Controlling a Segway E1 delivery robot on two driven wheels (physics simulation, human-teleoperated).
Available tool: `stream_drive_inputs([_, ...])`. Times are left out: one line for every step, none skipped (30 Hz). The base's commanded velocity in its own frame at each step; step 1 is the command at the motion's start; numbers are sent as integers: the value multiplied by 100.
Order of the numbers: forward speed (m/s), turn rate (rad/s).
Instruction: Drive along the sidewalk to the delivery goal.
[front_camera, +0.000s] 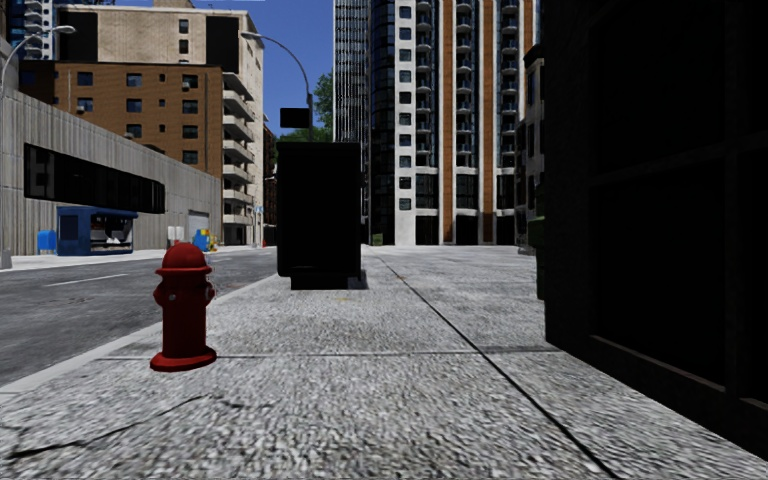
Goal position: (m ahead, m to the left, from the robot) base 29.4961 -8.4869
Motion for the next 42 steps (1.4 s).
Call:
stream_drive_inputs([200,-11])
stream_drive_inputs([200,-15])
stream_drive_inputs([200,-15])
stream_drive_inputs([200,-17])
stream_drive_inputs([200,-19])
stream_drive_inputs([200,-20])
stream_drive_inputs([200,-20])
stream_drive_inputs([200,-20])
stream_drive_inputs([200,-20])
stream_drive_inputs([200,-20])
stream_drive_inputs([200,-20])
stream_drive_inputs([200,-20])
stream_drive_inputs([200,-20])
stream_drive_inputs([200,-20])
stream_drive_inputs([200,-20])
stream_drive_inputs([200,-20])
stream_drive_inputs([200,-20])
stream_drive_inputs([200,-22])
stream_drive_inputs([200,-25])
stream_drive_inputs([200,-25])
stream_drive_inputs([200,-26])
stream_drive_inputs([200,-27])
stream_drive_inputs([200,-27])
stream_drive_inputs([200,-27])
stream_drive_inputs([200,-28])
stream_drive_inputs([200,-28])
stream_drive_inputs([200,-28])
stream_drive_inputs([200,-28])
stream_drive_inputs([200,-29])
stream_drive_inputs([200,-30])
stream_drive_inputs([200,-30])
stream_drive_inputs([200,-30])
stream_drive_inputs([200,-30])
stream_drive_inputs([200,-30])
stream_drive_inputs([200,-30])
stream_drive_inputs([200,-30])
stream_drive_inputs([200,-30])
stream_drive_inputs([200,-30])
stream_drive_inputs([200,-30])
stream_drive_inputs([200,-30])
stream_drive_inputs([200,-30])
stream_drive_inputs([200,-30])
